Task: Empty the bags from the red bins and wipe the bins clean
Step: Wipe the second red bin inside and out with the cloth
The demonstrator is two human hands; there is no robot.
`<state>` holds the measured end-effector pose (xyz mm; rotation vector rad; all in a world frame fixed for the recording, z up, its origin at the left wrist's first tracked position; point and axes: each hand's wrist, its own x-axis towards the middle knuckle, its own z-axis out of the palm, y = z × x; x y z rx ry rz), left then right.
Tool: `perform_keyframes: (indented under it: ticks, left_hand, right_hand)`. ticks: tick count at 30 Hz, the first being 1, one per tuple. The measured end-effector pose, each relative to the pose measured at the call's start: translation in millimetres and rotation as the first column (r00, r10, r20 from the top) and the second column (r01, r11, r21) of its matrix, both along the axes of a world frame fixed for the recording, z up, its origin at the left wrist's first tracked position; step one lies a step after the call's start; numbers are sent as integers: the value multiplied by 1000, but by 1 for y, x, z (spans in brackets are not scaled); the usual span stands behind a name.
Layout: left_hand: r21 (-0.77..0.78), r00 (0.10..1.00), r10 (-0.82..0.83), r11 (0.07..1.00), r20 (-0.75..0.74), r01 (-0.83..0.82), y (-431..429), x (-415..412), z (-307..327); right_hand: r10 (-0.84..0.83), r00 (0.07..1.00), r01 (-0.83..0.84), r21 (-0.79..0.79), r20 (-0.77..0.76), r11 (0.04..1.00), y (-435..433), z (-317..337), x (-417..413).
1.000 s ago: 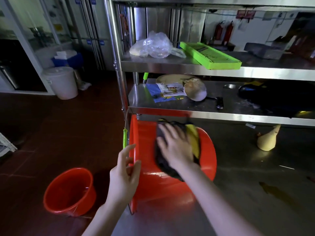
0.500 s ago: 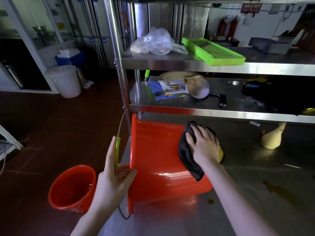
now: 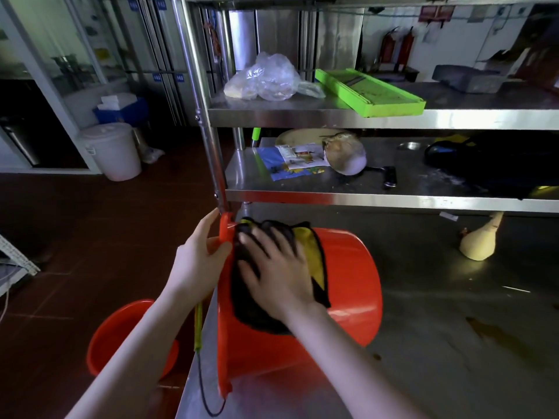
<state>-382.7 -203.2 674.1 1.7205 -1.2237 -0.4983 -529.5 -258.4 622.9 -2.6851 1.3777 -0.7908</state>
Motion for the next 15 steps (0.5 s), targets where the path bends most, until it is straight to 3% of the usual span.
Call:
perform_keyframes:
  ticks: [2,5,10,15]
  left_hand:
    - [-2,1000,21,1000,22,-21,3,2,1]
    - [-25,1000,15,1000,19,-15,5,0,0]
    - [-85,999,-38,996,25,40,15,-8,-10]
    - [-96,991,-130,987,-22,127,30,0,-26]
  right_hand:
    - [74,997,-74,-15,0,997,6,2,15]
    - [49,999,-49,-8,20,999,-6,0,-3]
    - [-277,960,276,41,29,960,-44,-16,-76]
    - [-455,888,444,360,-58,821,-79,-14,-109]
